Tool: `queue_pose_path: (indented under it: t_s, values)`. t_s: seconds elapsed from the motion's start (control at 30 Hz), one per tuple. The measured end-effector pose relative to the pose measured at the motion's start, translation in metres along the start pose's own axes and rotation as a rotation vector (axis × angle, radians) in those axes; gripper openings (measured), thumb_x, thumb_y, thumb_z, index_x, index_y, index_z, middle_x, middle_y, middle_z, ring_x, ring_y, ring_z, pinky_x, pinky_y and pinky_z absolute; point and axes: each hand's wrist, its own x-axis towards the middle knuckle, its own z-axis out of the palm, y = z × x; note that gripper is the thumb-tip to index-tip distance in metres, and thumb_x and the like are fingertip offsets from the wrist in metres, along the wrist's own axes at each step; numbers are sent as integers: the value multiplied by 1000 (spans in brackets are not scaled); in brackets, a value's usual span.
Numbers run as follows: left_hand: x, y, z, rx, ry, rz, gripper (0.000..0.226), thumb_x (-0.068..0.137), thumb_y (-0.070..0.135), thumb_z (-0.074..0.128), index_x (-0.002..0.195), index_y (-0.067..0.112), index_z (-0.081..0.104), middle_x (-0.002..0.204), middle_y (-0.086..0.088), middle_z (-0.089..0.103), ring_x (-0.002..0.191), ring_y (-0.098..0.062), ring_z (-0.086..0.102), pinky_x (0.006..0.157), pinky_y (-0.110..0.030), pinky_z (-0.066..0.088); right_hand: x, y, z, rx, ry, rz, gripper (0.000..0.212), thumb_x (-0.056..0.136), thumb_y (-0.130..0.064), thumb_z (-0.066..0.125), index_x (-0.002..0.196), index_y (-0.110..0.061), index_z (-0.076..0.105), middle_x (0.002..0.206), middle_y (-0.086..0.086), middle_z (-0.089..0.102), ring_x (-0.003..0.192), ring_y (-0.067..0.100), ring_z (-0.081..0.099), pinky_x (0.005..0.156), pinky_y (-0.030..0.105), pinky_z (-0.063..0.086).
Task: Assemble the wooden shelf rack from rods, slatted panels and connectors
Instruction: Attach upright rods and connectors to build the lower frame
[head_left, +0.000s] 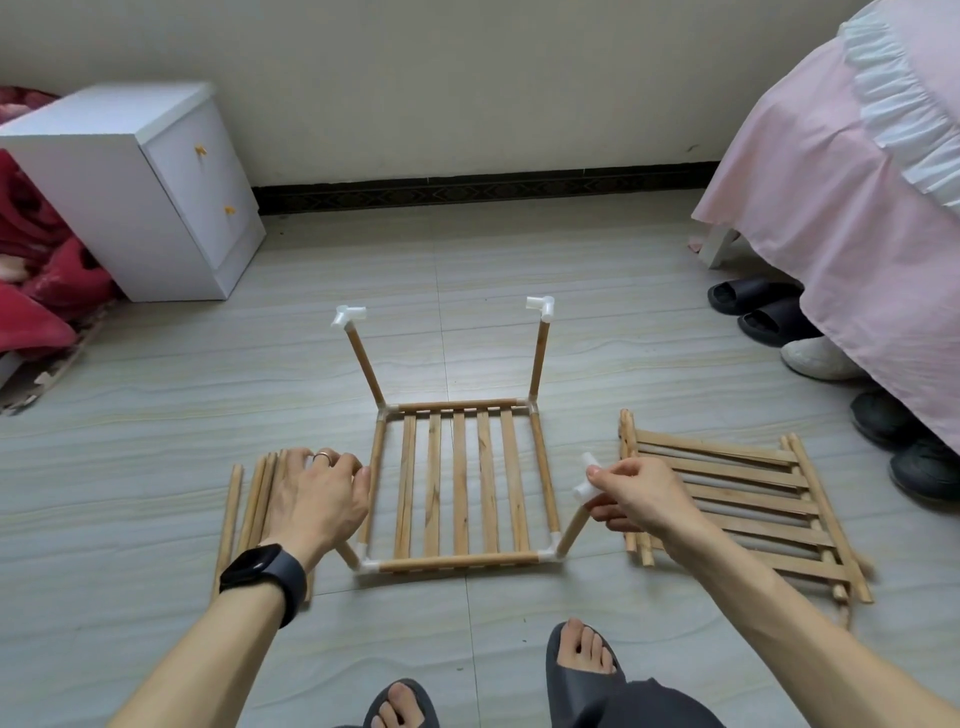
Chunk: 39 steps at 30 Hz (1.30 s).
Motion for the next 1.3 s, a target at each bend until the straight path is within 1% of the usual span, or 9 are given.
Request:
queue_pose_path:
  t_s: [0.17, 0.23, 0.33, 0.47, 0.63, 0.7, 0.9, 1.13, 1.3]
  values:
    - [0, 1, -3, -8, -54, -5, 43, 104, 52, 30, 126, 30, 60, 134, 1, 57, 131, -27, 30, 101, -38, 34, -1, 3, 3, -44, -7, 5, 29, 99, -41, 62, 103, -13, 67, 78, 3, 78, 72, 18, 77, 68, 34, 62]
    - [3, -1, -5, -57, -67, 17, 42, 104, 51, 30, 126, 31, 59, 135, 0, 56, 126, -27, 40, 101, -39, 35, 1, 1, 1, -243, -19, -26, 36, 100, -49, 54, 98, -17, 70, 78, 1, 77, 69, 17, 75, 62, 33, 59]
    - [10, -11, -12, -368, 15, -49, 31, 104, 40, 40, 120, 26, 62, 117, 3, 58, 101, -15, 52, 80, -31, 40, 10, -7, 3, -517, -7, -28, 47, 95, -56, 45, 91, -16, 70, 81, 3, 75, 72, 20, 75, 67, 38, 60]
    - [14, -26, -6, -868, -50, -314, 23, 103, 25, 51, 110, 11, 68, 86, 0, 72, 86, -20, 67, 63, -23, 41, 21, -16, 11, -484, 40, -20, 34, 89, -41, 52, 84, -13, 69, 67, 5, 74, 65, 22, 75, 74, 47, 64]
    - [7, -15, 13, -1097, -43, -438, 19, 100, 21, 57, 97, 17, 75, 57, -2, 65, 69, -32, 69, 84, -53, 57, 29, -4, 27, -348, 174, -16, 37, 85, -40, 56, 73, -10, 73, 64, 4, 73, 64, 26, 72, 68, 46, 62]
    - [8, -12, 16, -1103, 15, -450, 22, 101, 24, 55, 98, 16, 75, 53, 2, 63, 72, -30, 65, 82, -48, 55, 32, -1, 31, -250, 175, -4, 32, 87, -37, 58, 75, -12, 74, 67, -3, 75, 61, 22, 71, 65, 44, 63]
    - [3, -11, 15, -1126, 66, -454, 28, 103, 35, 54, 100, 16, 75, 52, 5, 60, 67, -16, 58, 69, -33, 45, 39, 7, 38, -116, 242, 42, 29, 89, -36, 59, 74, -16, 75, 69, -10, 75, 58, 14, 67, 63, 37, 60]
    - [-22, -13, 6, -1346, -4, -394, 33, 92, 32, 66, 81, 2, 70, 71, -12, 73, 73, -30, 71, 76, -43, 54, 49, 11, 32, -73, 191, 23, 25, 90, -38, 60, 85, -16, 73, 69, -15, 74, 50, 8, 68, 51, 28, 48]
    - [-38, -6, 17, -1347, 69, -375, 40, 86, 45, 61, 76, 7, 68, 73, -15, 73, 72, -29, 72, 74, -39, 53, 56, 16, 31, -117, 253, 30, 33, 83, -41, 58, 73, -14, 74, 62, -11, 72, 46, 8, 66, 61, 39, 55]
